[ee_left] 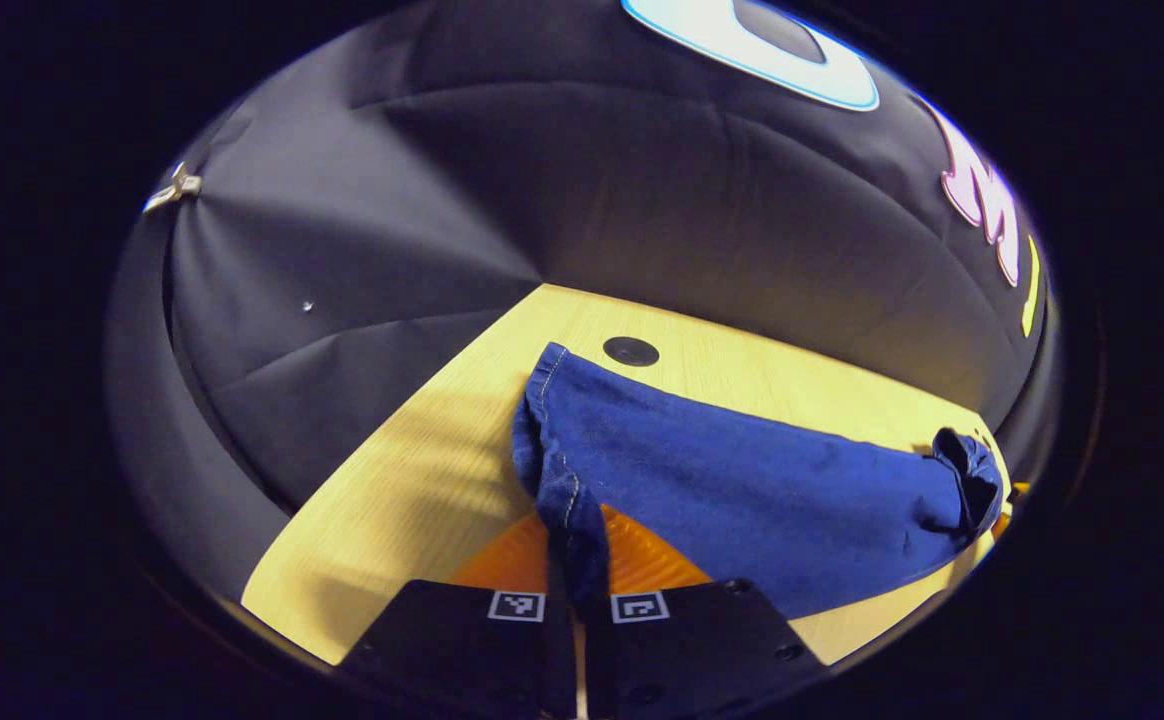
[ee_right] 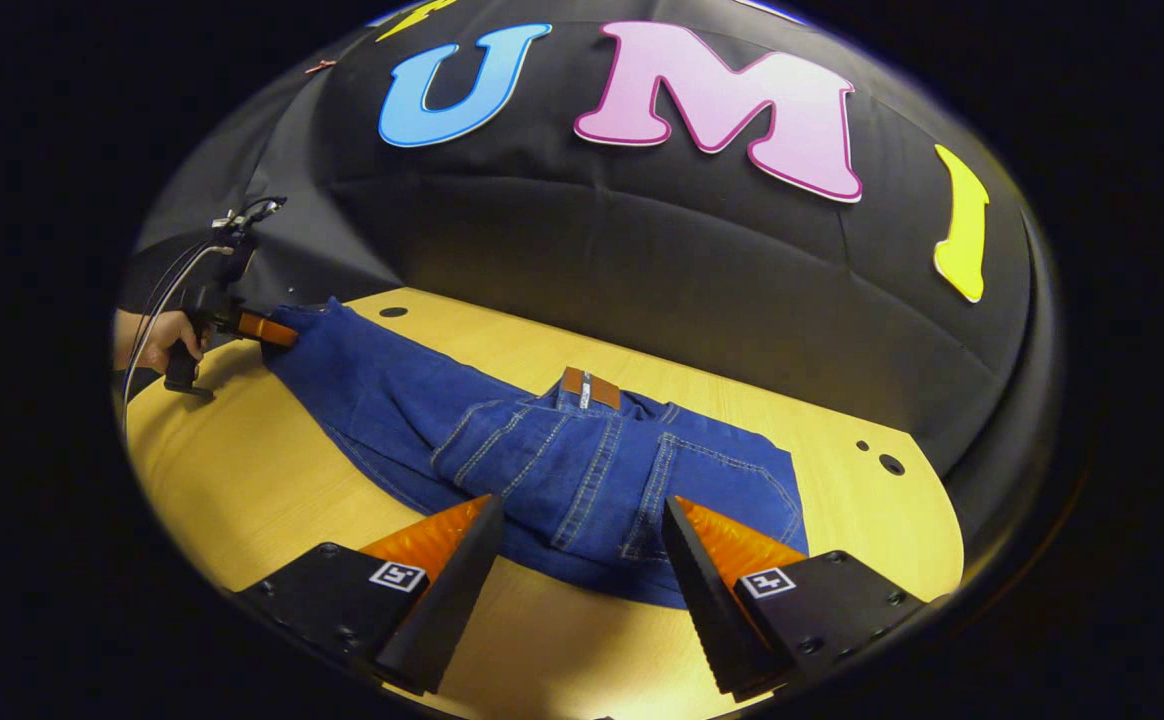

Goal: Grasp the waist and the cuffs of the jeans and fold them to make the two legs overlap; first hold the waist and fold one-third of the jeans toward the cuffs, then hold the cuffs and fold the remaining one-third in the same direction to finish folding.

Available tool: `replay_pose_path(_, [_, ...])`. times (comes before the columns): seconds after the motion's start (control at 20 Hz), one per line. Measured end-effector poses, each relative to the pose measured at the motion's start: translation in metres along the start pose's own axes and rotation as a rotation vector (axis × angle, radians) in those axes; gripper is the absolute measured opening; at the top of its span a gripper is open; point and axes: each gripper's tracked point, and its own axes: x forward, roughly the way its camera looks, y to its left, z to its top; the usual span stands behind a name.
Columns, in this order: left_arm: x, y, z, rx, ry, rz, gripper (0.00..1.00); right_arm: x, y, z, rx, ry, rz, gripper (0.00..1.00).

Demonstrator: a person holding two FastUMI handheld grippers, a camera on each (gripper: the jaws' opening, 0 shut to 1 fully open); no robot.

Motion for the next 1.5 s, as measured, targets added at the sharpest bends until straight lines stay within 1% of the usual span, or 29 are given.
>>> replay_pose_path(0.1, [-0.004, -0.001, 0.0, -0.033, -0.003, -0.005, 0.06, -0.005, -0.014, 0.002, 0.015, -0.003, -0.019, 0.98])
replay_pose_path(0.2, [-0.015, -0.006, 0.015, -0.053, -0.051, -0.016, 0.06, -0.008, -0.03, 0.006, 0.013, -0.011, -0.048, 0.98])
replay_pose_path(0.35, [-0.042, -0.026, 0.045, -0.047, -0.103, -0.027, 0.06, -0.021, -0.058, 0.012, 0.012, -0.013, -0.091, 0.98])
replay_pose_path(0.55, [-0.092, -0.102, 0.093, -0.041, -0.154, -0.088, 0.06, -0.047, -0.102, 0.022, 0.053, -0.008, -0.148, 0.97])
replay_pose_path(0.7, [-0.133, -0.169, 0.124, 0.011, -0.18, -0.117, 0.06, -0.071, -0.127, 0.024, 0.069, 0.0, -0.169, 0.97])
replay_pose_path(0.75, [-0.141, -0.196, 0.136, 0.013, -0.189, -0.14, 0.02, -0.078, -0.133, 0.023, 0.073, 0.006, -0.176, 0.97])
replay_pose_path(0.8, [-0.152, -0.229, 0.142, 0.009, -0.189, -0.165, 0.06, -0.087, -0.139, 0.023, 0.08, 0.011, -0.178, 0.97])
replay_pose_path(0.95, [-0.165, -0.315, 0.146, 0.02, -0.175, -0.239, 0.06, -0.109, -0.161, 0.026, 0.112, 0.01, -0.201, 0.97])
replay_pose_path(1.05, [-0.171, -0.371, 0.131, 0.049, -0.154, -0.286, 0.06, -0.121, -0.17, 0.028, 0.17, 0.005, -0.201, 0.96])
replay_pose_path(1.1, [-0.173, -0.403, 0.116, 0.072, -0.134, -0.306, 0.06, -0.126, -0.169, 0.03, 0.215, -0.005, -0.183, 0.97])
replay_pose_path(1.2, [-0.176, -0.448, 0.083, 0.118, -0.074, -0.332, 0.06, -0.137, -0.165, 0.032, 0.284, -0.027, -0.148, 0.96])
replay_pose_path(1.35, [-0.156, -0.502, 0.036, 0.269, -0.035, -0.328, 0.07, -0.155, -0.178, 0.023, 0.26, -0.031, -0.178, 0.96])
replay_pose_path(1.4, [-0.145, -0.521, 0.016, 0.293, -0.007, -0.339, 0.1, -0.161, -0.185, 0.022, 0.264, -0.031, -0.188, 0.96])
replay_pose_path(1.5, [-0.133, -0.547, -0.02, 0.286, 0.051, -0.388, 0.14, -0.173, -0.197, 0.014, 0.291, -0.02, -0.214, 0.96])
